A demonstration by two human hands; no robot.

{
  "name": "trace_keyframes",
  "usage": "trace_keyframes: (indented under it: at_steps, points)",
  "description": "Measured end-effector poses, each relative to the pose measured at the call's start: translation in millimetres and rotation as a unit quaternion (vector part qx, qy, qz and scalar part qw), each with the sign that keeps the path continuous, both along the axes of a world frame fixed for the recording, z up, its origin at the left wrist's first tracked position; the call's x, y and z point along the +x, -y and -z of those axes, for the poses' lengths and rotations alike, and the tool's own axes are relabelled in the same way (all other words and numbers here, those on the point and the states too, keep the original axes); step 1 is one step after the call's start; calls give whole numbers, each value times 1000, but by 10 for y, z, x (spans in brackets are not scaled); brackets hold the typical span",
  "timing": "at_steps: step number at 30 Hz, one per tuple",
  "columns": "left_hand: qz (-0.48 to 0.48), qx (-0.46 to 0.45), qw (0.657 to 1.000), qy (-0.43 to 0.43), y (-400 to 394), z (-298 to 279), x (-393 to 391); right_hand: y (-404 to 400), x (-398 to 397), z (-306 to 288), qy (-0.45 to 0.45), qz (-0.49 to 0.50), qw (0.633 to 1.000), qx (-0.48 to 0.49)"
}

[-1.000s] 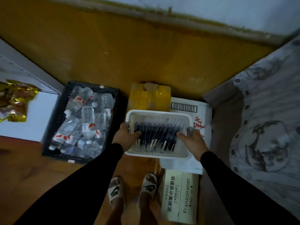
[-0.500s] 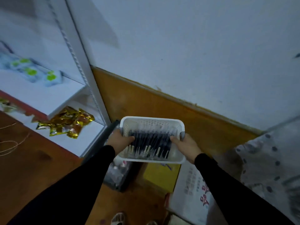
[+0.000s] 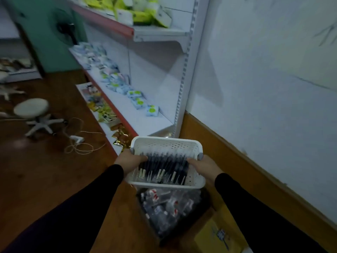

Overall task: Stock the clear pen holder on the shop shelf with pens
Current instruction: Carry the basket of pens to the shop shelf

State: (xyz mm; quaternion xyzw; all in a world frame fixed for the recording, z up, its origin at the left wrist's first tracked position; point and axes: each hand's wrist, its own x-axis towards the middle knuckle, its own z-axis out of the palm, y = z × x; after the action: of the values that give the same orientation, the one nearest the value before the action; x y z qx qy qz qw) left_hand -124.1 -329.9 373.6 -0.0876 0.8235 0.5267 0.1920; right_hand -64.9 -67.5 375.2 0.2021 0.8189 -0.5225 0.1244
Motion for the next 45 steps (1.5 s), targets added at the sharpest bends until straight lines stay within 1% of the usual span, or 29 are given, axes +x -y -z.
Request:
trace_keyframes:
  at_steps: [3, 8, 11, 13, 18, 22, 26, 32, 38, 45]
  points:
    - [-48, 4, 999, 0, 592, -79, -30, 556, -249, -77, -1, -41, 999, -10]
    - [-98, 16, 995, 3, 1656, -218, -91, 1645, -635, -189, -19, -66, 996, -60]
    - [-127, 25, 992, 3, 2286, -255, -178, 2288, -887, -195, -30, -79, 995, -57]
    - [-143, 26, 989, -1, 2676, -303, -206, 2691, -1057, -191, -20, -99, 993, -64]
    - [-204, 18, 979, 3, 3555, -351, -263, 3643, -1454, -206, 6, -174, 982, -70]
    - [-274, 15, 962, 3, 4142, -343, -329, 4322, -1824, -171, 7, -237, 968, -77]
    - [-343, 11, 939, 0, 4631, -309, -456, 4933, -2238, -125, 15, -299, 950, -90]
    - [-432, 6, 902, -2, 5203, -210, -905, 5724, -3086, -52, 23, -394, 913, -100]
    - [-487, 16, 873, -7, 5629, -213, -1409, 6363, -3921, -100, 26, -463, 880, -101]
    - [-521, 36, 853, -13, 6266, -147, -2097, 7168, -4763, -38, 31, -500, 861, -85]
